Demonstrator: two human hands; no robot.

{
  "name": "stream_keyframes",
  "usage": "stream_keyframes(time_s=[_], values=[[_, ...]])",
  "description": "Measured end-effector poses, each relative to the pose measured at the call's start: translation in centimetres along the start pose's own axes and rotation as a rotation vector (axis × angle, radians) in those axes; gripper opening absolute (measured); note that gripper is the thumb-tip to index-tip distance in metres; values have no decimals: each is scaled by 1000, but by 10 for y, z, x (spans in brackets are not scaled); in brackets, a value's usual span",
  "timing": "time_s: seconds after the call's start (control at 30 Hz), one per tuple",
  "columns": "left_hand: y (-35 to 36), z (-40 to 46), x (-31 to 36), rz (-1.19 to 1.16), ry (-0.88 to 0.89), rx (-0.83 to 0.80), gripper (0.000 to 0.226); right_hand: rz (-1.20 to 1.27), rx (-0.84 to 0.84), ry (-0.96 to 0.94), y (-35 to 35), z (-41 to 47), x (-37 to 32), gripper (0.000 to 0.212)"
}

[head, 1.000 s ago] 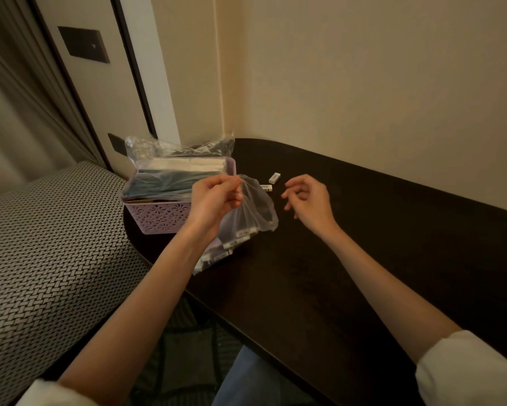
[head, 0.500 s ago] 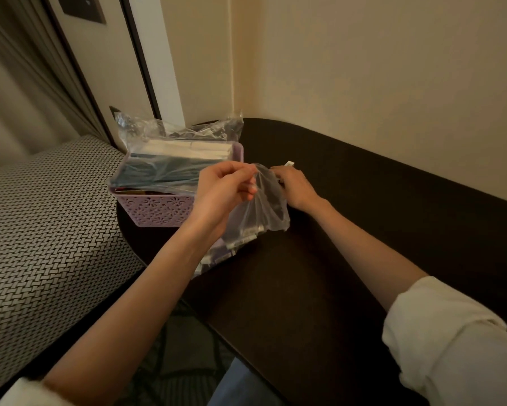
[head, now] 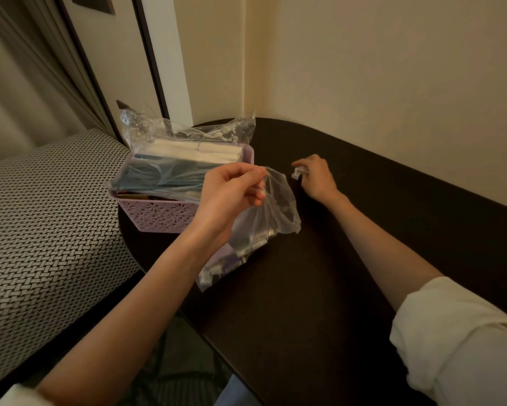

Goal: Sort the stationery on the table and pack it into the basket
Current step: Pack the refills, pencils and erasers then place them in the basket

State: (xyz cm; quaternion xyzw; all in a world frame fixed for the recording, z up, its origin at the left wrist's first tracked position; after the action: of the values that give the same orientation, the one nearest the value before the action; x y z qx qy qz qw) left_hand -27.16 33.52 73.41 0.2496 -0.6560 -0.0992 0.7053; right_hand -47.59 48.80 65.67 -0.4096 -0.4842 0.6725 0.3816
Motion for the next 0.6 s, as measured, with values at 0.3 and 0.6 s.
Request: stream_keyframes(time_s=[0.3, 0.6], values=[[1, -3, 2, -6, -1, -3, 9, -207, -22, -96, -3, -8, 0, 28], [1, -17, 9, 114, 60, 25, 8, 594, 258, 128, -77, -88, -27, 28]])
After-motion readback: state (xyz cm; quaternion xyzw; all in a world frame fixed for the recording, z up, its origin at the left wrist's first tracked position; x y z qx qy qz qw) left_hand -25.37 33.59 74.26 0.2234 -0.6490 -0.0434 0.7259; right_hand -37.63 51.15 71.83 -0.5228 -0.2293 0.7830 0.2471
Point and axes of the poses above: each hand's wrist, its own z-axis towards the middle knuckle, its own y-axis out of the palm, x = y × z, the point moved 4 cm from there along z, towards the middle knuckle, and after that the axes turned 15 degrees about -z, right-handed, at the moved point
